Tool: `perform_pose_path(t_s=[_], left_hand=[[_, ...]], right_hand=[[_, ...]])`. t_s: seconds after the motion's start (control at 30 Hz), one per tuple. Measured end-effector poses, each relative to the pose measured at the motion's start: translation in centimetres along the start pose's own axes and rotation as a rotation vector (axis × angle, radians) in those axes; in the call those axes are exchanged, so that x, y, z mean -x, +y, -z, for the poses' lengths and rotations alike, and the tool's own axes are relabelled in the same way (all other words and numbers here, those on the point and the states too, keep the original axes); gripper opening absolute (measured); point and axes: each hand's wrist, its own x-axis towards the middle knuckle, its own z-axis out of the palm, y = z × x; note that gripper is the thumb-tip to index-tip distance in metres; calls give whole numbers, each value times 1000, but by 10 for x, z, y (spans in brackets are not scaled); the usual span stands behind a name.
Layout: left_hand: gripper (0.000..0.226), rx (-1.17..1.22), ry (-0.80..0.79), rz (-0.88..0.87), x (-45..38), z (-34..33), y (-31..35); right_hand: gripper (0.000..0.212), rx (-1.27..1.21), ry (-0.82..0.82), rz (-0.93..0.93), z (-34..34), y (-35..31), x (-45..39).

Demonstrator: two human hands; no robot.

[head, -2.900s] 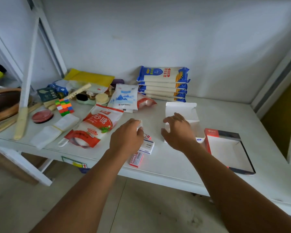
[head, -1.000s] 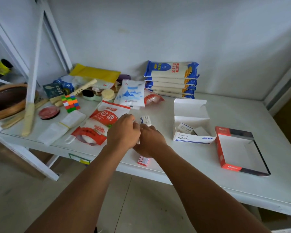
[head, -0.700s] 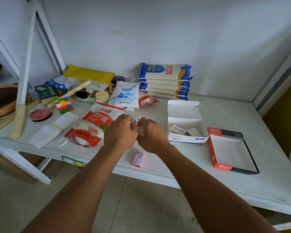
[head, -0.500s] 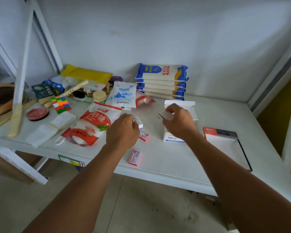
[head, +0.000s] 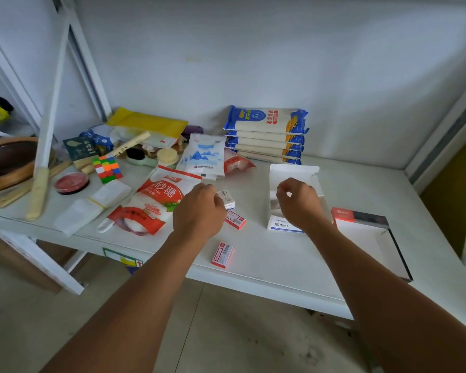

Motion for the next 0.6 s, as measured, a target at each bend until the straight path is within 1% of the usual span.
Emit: perform_pose_path(t_s=[0.17,0.27,0.33,0.43,0.5,0.6], left_hand=[[32,11,-22,-4,-1,-7,-9],[32,17,-10,-18,-6,-10,-10],[31,28,-1,-17,-10,-13,-9],[32,24,5,-24,-14,-18,-9],[31,14,10,-36,-17,-22,-12],[30,10,2,-35,-21,-24,-16]], right_hand=[[25,56,-127,111,-41,-40,-2],[33,167,-193,163,-69,-56,0],[37,247,-204,153,-82,-63,0],[39,297,-198,108,-95,-71,-3],[41,292,-192,92,-103,-74,-7],[38,228,-179,78,-109,-74,-11]])
